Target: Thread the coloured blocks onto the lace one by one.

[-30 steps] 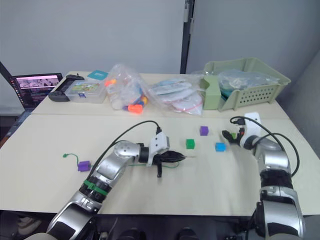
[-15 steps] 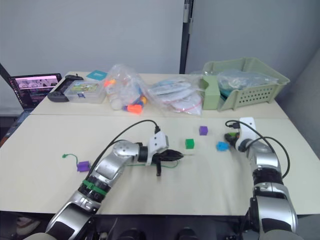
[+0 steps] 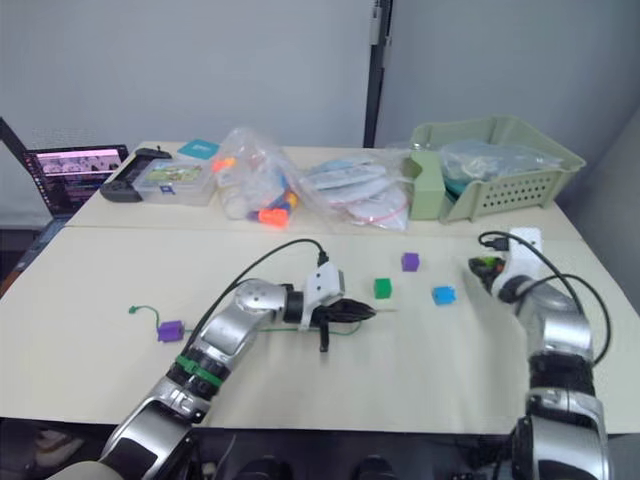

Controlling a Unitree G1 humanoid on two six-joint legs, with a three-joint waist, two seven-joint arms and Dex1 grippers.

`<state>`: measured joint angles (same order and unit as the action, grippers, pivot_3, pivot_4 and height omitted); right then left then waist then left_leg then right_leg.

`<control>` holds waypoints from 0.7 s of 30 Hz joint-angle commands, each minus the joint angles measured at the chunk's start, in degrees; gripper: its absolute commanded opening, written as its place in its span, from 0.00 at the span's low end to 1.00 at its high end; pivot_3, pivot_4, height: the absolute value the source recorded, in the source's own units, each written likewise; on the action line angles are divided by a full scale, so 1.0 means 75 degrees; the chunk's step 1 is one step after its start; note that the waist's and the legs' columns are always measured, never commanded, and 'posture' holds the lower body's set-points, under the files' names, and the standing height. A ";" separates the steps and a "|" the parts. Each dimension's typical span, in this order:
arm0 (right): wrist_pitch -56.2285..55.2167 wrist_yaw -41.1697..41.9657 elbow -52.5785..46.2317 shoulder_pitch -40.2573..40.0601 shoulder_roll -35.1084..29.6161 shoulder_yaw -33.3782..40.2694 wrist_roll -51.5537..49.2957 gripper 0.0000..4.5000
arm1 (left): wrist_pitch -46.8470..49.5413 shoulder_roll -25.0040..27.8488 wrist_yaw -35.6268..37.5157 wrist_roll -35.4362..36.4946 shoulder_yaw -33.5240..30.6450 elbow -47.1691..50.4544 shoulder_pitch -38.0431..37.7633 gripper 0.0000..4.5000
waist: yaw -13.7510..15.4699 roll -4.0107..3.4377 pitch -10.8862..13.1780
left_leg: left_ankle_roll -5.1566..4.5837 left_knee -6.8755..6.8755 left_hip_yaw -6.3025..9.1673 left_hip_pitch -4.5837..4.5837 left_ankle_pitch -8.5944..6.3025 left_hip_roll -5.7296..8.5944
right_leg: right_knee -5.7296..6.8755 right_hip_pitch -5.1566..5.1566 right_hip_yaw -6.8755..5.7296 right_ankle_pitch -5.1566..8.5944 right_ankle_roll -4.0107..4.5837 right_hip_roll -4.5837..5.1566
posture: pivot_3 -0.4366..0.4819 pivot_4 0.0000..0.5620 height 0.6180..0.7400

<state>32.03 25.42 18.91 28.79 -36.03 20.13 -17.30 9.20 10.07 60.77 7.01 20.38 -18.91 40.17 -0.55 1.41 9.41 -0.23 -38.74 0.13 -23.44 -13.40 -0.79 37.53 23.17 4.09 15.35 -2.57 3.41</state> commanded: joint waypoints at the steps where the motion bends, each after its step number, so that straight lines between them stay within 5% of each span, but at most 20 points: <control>1: 0.1096 0.0140 -0.2613 -0.0977 -0.0092 0.0699 -0.1011 0.26 | -0.0334 -0.0166 0.0231 0.0069 0.0015 -0.0200 0.0241 0.00 | -0.0017 -0.0002 0.0000 | -0.0003 0.0000 -0.0002 -0.0001 -0.0002 0.0000 | -0.0001 0.0001 0.0001 0.0000 0.0000 0.0000 | 0.48 0.27 0.98; 10: 0.2563 -0.1154 -0.7380 -0.4553 0.1552 0.0677 -0.1997 0.26 | -0.0872 -0.0469 0.0657 -0.0005 0.0076 -0.1095 0.0511 0.00 | -0.0037 -0.0002 -0.0001 | -0.0006 -0.0002 0.0008 -0.0002 -0.0002 -0.0009 | -0.0023 -0.0009 -0.0003 0.0004 -0.0006 -0.0011 | 0.48 0.27 0.98; 21: 0.1342 -0.2672 -0.7470 -0.5899 0.3215 -0.1323 -0.0346 0.26 | -0.1153 -0.0404 0.0842 -0.0123 0.0056 -0.1408 0.0572 0.00 | -0.0073 -0.0004 -0.0003 | -0.0007 -0.0001 -0.0004 -0.0006 -0.0002 -0.0011 | -0.0051 -0.0006 0.0003 -0.0003 -0.0019 -0.0014 | 0.48 0.27 0.98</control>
<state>42.69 6.21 -36.68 -14.67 -12.61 11.48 -20.70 1.35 7.04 66.73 6.53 21.22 -30.81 43.59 -1.10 1.37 9.39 -0.28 -38.74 0.10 -23.48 -13.41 -0.87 37.15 23.12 4.11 15.33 -2.72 3.30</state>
